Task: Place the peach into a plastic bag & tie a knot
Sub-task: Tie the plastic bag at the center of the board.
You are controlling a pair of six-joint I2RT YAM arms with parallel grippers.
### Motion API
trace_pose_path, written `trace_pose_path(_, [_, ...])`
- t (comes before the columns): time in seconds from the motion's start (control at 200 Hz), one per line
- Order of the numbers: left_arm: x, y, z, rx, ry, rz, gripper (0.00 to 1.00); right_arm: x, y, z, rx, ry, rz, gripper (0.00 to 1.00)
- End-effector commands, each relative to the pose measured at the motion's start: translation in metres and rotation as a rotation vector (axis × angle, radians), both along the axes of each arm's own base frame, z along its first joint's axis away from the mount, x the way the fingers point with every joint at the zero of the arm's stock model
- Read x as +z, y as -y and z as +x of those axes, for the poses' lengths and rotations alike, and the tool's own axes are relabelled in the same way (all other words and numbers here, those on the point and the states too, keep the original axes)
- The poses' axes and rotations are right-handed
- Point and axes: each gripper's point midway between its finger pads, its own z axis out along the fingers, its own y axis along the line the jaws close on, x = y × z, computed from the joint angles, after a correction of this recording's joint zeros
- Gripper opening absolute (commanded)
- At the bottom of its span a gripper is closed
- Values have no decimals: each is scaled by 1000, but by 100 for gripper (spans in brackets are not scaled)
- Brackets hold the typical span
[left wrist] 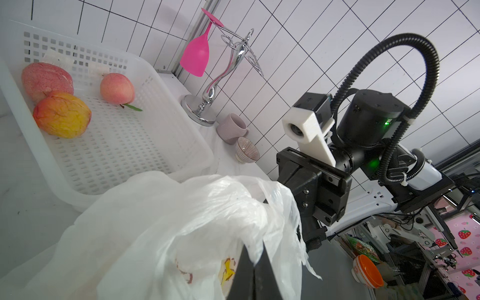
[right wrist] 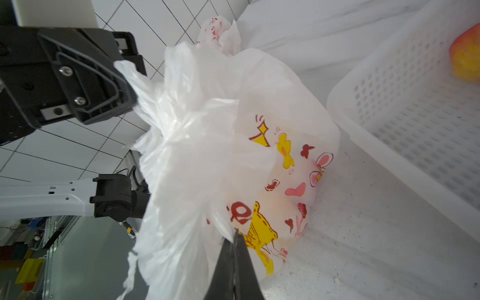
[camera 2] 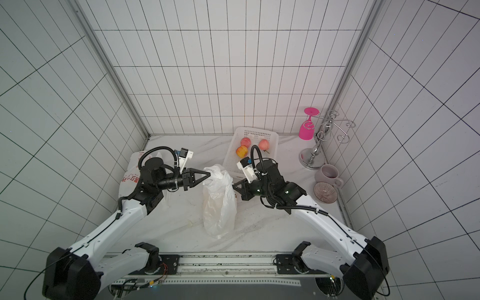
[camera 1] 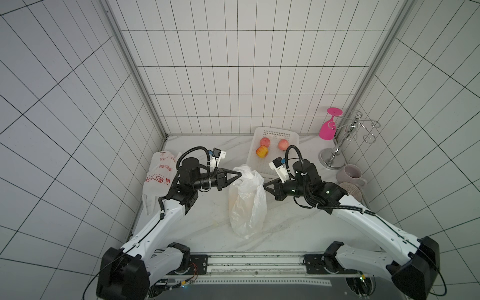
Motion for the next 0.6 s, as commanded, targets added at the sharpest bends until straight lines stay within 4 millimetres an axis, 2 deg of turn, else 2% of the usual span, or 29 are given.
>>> trace_pose_path(0.0, [1, -16, 3, 71, 5, 25, 0, -36, 30, 7, -87, -36, -208, 0])
trace_pose_path(0.08, [4, -30, 14, 170, 15, 56, 0, -39, 45, 13, -144, -19, -289, 0])
trace_pose_path(0.17, [13, -39, 23, 245, 37, 87, 0, -45, 65, 19, -228, -14, -380, 0])
trace_pose_path(0.245, [12, -46, 32, 312, 35, 123, 0, -47, 83, 24, -317, -22, -440, 0])
trace_pose_path(0.33, [-12, -64, 44, 433, -3, 208, 0, -55, 105, 29, -425, -34, -523, 0])
trace_pose_path(0.48, [-61, -102, 51, 625, -117, 316, 0, -82, 160, 24, -604, -89, -727, 0])
trace_pose_path(0.595, [-83, -131, 55, 748, -176, 345, 0, -96, 198, 23, -738, -194, -723, 0])
